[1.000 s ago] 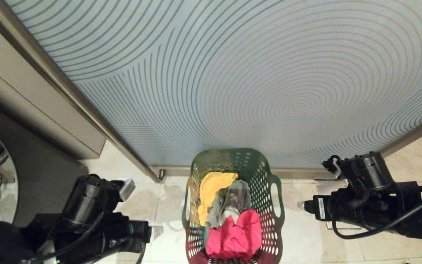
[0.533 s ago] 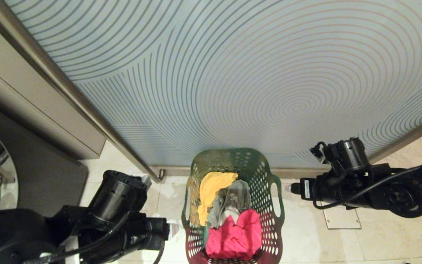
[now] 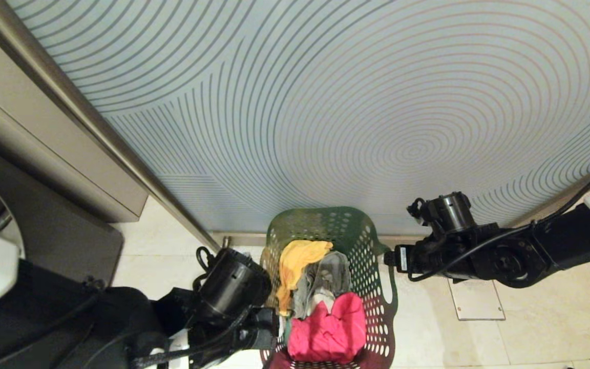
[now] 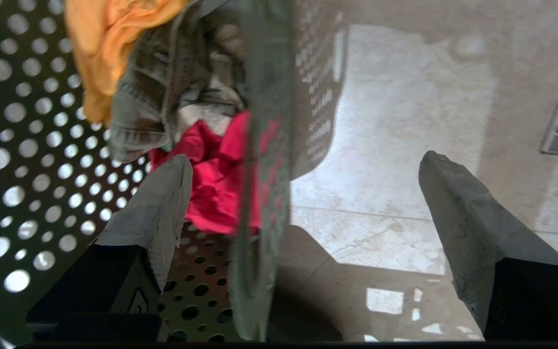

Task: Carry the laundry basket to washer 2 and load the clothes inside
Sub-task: Pick up the clothes basket and put it beside the washing machine

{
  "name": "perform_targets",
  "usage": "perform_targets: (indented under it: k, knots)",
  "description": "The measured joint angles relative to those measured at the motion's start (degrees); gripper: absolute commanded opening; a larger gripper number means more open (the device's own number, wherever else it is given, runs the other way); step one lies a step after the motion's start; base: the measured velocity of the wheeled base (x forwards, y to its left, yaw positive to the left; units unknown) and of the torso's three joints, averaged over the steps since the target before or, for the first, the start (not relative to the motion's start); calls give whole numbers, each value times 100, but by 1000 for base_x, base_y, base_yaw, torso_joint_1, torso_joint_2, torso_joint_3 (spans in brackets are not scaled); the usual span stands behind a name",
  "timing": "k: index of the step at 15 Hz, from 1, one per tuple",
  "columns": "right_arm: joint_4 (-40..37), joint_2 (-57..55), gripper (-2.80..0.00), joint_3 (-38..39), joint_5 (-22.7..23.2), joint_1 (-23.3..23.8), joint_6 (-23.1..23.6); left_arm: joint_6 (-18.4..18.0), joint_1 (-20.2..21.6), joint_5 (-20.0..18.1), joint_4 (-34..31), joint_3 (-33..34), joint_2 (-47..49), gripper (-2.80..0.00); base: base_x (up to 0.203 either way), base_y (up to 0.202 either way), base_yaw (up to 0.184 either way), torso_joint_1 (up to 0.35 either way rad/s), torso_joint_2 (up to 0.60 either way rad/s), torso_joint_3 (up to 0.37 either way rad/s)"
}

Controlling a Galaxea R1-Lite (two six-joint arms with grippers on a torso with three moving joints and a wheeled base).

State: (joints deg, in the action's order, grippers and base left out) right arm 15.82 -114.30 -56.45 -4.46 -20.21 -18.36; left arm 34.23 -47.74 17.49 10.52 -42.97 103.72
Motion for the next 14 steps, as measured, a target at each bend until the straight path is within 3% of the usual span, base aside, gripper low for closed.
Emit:
perform_targets:
  k: [9, 14]
  knots:
    - [30, -235, 0, -118, 87, -500, -377, -33, -47, 17, 345, -152, 589, 0, 0, 0, 0, 0, 0, 0]
    - [387, -430, 0, 43, 63, -629, -575, -78, -116, 206, 477, -616, 849, 0, 0, 0, 0, 0, 0, 0]
